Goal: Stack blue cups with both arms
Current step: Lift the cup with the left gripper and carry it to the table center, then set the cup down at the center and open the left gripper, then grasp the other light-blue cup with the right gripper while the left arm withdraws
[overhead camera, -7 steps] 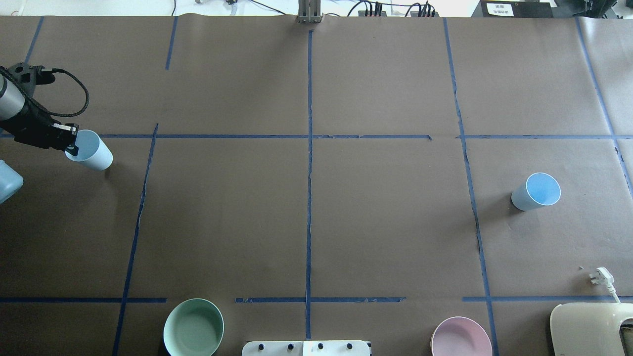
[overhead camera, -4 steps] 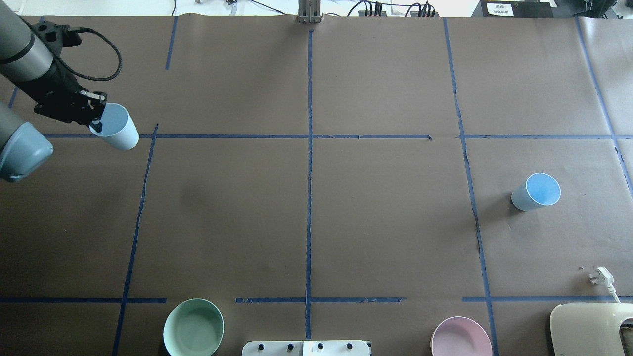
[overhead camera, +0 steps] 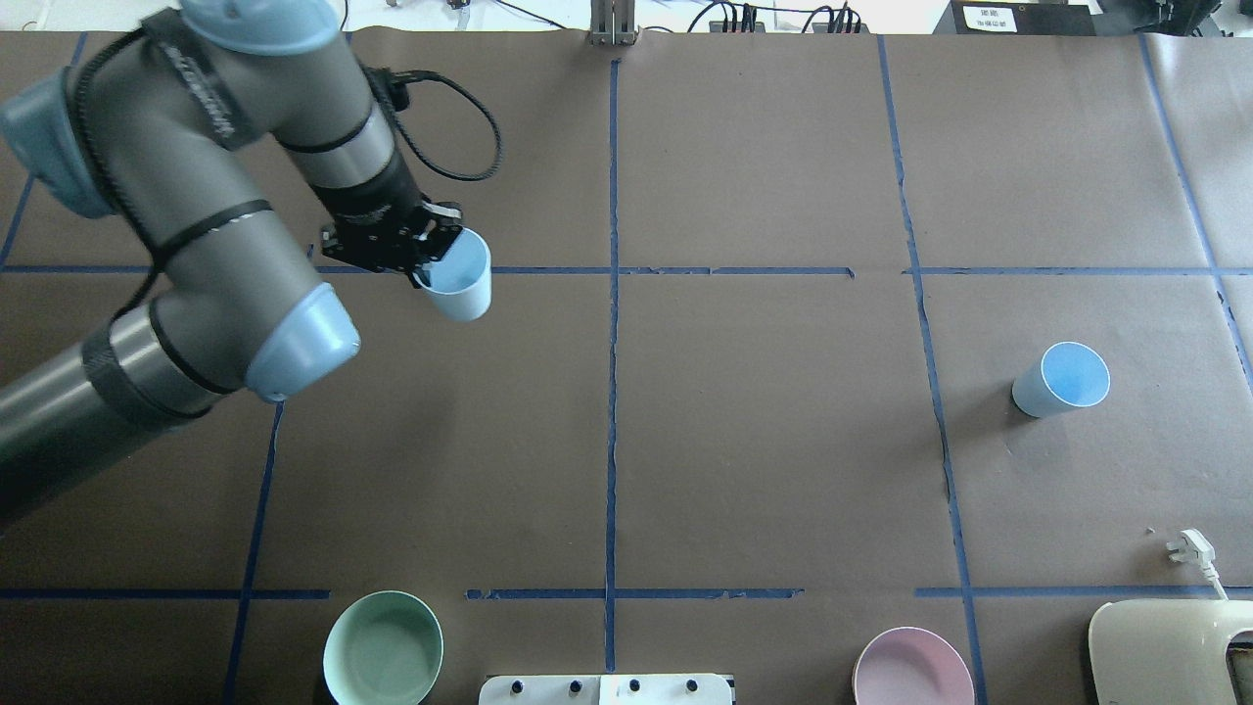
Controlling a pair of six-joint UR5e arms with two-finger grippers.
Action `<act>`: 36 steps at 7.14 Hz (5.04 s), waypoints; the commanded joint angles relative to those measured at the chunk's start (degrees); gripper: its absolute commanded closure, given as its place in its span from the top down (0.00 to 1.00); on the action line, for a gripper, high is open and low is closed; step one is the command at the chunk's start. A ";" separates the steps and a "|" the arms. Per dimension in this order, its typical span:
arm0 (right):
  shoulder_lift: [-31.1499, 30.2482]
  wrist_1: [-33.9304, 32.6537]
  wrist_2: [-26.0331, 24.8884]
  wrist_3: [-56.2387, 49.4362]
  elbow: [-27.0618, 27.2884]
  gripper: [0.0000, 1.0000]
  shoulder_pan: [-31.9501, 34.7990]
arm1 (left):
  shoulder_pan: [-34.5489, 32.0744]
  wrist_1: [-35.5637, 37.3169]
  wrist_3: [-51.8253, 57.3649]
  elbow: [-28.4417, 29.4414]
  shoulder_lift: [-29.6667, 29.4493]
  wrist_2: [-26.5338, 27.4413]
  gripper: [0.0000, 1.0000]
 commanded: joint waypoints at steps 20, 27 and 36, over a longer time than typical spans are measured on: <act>2.70 27.39 -11.12 44.85 0.21 1.00 -28.03 | 1.86 0.71 -4.68 -9.21 -0.45 1.05 1.00; -3.27 33.72 -11.92 47.99 -0.09 1.00 -32.45 | -0.44 0.80 -4.14 -10.37 0.89 0.61 1.00; -2.23 33.28 -15.61 48.60 -1.23 0.00 -37.28 | -1.49 0.89 -4.14 -14.14 4.04 0.34 1.00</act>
